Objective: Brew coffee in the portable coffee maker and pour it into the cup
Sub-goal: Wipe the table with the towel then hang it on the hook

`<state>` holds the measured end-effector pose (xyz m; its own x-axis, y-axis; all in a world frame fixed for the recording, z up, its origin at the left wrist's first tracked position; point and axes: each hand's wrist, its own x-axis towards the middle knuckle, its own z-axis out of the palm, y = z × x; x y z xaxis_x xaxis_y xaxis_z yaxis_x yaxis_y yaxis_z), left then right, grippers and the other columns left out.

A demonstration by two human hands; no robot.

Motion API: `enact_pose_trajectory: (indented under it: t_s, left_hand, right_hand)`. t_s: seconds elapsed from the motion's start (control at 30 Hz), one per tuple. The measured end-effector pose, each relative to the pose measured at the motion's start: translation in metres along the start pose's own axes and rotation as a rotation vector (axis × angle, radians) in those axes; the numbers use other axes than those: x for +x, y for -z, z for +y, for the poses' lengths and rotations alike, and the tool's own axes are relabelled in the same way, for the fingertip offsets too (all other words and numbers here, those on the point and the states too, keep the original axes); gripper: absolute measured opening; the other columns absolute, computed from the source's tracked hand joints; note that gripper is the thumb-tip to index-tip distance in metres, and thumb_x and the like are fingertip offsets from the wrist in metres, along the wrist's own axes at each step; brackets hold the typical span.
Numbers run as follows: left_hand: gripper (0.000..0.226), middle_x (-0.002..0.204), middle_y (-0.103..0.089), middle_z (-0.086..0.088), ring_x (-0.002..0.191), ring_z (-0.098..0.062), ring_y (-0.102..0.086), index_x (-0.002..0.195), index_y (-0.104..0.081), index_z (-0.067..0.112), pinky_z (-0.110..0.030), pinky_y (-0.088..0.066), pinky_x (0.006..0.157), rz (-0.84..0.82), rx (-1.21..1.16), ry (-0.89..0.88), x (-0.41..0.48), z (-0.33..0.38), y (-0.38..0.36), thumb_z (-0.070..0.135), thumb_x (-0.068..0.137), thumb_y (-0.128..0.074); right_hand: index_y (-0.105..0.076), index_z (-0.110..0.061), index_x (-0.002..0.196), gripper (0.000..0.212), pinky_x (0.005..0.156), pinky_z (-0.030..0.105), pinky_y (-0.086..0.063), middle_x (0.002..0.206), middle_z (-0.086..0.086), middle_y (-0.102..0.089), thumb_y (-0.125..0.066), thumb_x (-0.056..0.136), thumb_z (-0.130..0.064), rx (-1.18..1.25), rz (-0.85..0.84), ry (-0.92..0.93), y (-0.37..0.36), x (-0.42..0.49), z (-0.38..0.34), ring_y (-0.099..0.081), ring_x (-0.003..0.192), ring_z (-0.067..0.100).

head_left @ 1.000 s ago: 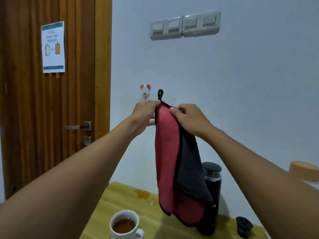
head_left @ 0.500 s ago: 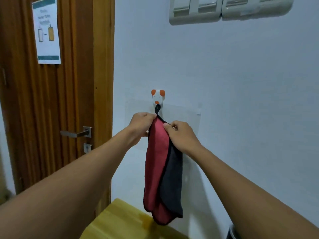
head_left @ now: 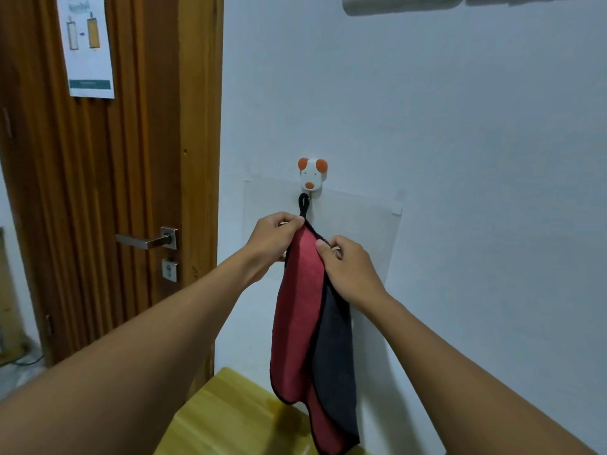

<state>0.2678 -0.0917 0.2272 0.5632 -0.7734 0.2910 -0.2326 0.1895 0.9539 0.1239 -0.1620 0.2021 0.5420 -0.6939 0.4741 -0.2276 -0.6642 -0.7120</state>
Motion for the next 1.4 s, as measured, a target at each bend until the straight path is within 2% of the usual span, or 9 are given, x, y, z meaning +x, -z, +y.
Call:
enact_pose_trajectory:
  t_s: [0.17, 0.37, 0.7, 0.87, 0.97, 1.07, 1.17, 1.3, 1.4]
  left_hand:
    - [0.019, 0.077, -0.066, 0.005, 0.062, -0.005, -0.063, 0.104, -0.068, 0.016, -0.024, -0.053, 0.058, -0.017, -0.082, -0.055, -0.005, -0.008, 0.001, 0.032, 0.103, -0.057]
    - [0.017, 0.072, -0.067, 0.008, 0.059, -0.003, -0.064, 0.103, -0.068, 0.017, -0.021, -0.053, 0.055, -0.029, -0.122, -0.07, -0.006, -0.007, 0.004, 0.032, 0.102, -0.059]
    - [0.018, 0.082, -0.066, 0.001, 0.068, -0.01, -0.064, 0.096, -0.07, 0.022, -0.024, -0.054, 0.058, -0.068, -0.061, -0.01, 0.001, -0.002, -0.002, 0.034, 0.103, -0.057]
    - [0.018, 0.084, -0.063, -0.002, 0.073, -0.014, -0.061, 0.096, -0.069, 0.021, -0.024, -0.053, 0.056, -0.061, -0.058, 0.021, 0.003, -0.005, -0.001, 0.033, 0.103, -0.057]
    - [0.019, 0.085, -0.064, -0.002, 0.073, -0.015, -0.061, 0.095, -0.07, 0.021, -0.023, -0.054, 0.055, -0.059, -0.053, 0.034, 0.003, -0.007, 0.0, 0.033, 0.103, -0.057]
    - [0.018, 0.088, -0.066, -0.003, 0.075, -0.015, -0.063, 0.097, -0.07, 0.021, -0.022, -0.053, 0.054, -0.054, -0.052, 0.053, 0.003, -0.007, -0.001, 0.032, 0.103, -0.057]
    - [0.017, 0.092, -0.067, -0.003, 0.08, -0.016, -0.065, 0.098, -0.069, 0.022, -0.025, -0.055, 0.056, -0.043, -0.046, 0.064, 0.005, -0.005, -0.003, 0.033, 0.103, -0.057]
    - [0.021, 0.083, -0.067, 0.001, 0.072, -0.014, -0.064, 0.095, -0.071, 0.021, -0.024, -0.056, 0.054, 0.002, -0.045, 0.034, 0.008, -0.001, -0.006, 0.038, 0.1, -0.06]
    - [0.026, 0.075, -0.064, 0.003, 0.068, -0.015, -0.061, 0.09, -0.073, 0.022, -0.031, -0.056, 0.064, 0.047, -0.069, 0.01, 0.011, 0.003, -0.008, 0.045, 0.098, -0.062]
  right_hand:
    - [-0.06, -0.023, 0.084, 0.032, 0.068, 0.044, -0.052, 0.073, 0.008, -0.065, -0.05, 0.1, -0.049, -0.004, -0.005, 0.051, 0.002, -0.004, 0.0, -0.056, 0.062, 0.018]
    - [-0.062, -0.025, 0.088, 0.029, 0.072, 0.048, -0.054, 0.074, 0.006, -0.067, -0.049, 0.101, -0.048, 0.015, -0.001, 0.084, 0.001, -0.005, -0.006, -0.063, 0.07, 0.025]
    - [-0.063, -0.023, 0.087, 0.03, 0.068, 0.043, -0.052, 0.066, 0.0, -0.06, -0.05, 0.1, -0.047, 0.038, 0.017, 0.06, 0.003, -0.004, 0.001, -0.053, 0.058, 0.01]
    - [-0.063, -0.023, 0.088, 0.03, 0.074, 0.047, -0.056, 0.078, 0.008, -0.068, -0.05, 0.1, -0.048, 0.046, 0.009, 0.042, -0.001, -0.001, 0.003, -0.064, 0.071, 0.024]
    - [-0.063, -0.023, 0.088, 0.03, 0.076, 0.047, -0.057, 0.081, 0.008, -0.069, -0.05, 0.1, -0.048, 0.033, 0.012, 0.037, -0.004, 0.0, 0.004, -0.066, 0.074, 0.024]
    - [-0.063, -0.019, 0.086, 0.033, 0.072, 0.046, -0.054, 0.075, 0.009, -0.067, -0.051, 0.1, -0.047, 0.03, 0.023, 0.036, -0.006, 0.001, 0.006, -0.059, 0.063, 0.018]
    - [-0.063, -0.017, 0.086, 0.035, 0.066, 0.042, -0.052, 0.066, -0.001, -0.059, -0.05, 0.1, -0.047, 0.033, 0.03, 0.034, -0.005, 0.003, 0.007, -0.051, 0.058, 0.009]
    - [-0.062, -0.016, 0.084, 0.035, 0.06, 0.033, -0.043, 0.058, -0.009, -0.05, -0.051, 0.1, -0.046, 0.04, 0.048, 0.053, -0.003, 0.006, 0.007, -0.044, 0.051, 0.004]
    - [-0.061, -0.019, 0.082, 0.034, 0.059, 0.032, -0.042, 0.057, -0.01, -0.049, -0.051, 0.1, -0.046, 0.031, 0.041, 0.069, -0.003, 0.009, 0.006, -0.044, 0.05, 0.003]
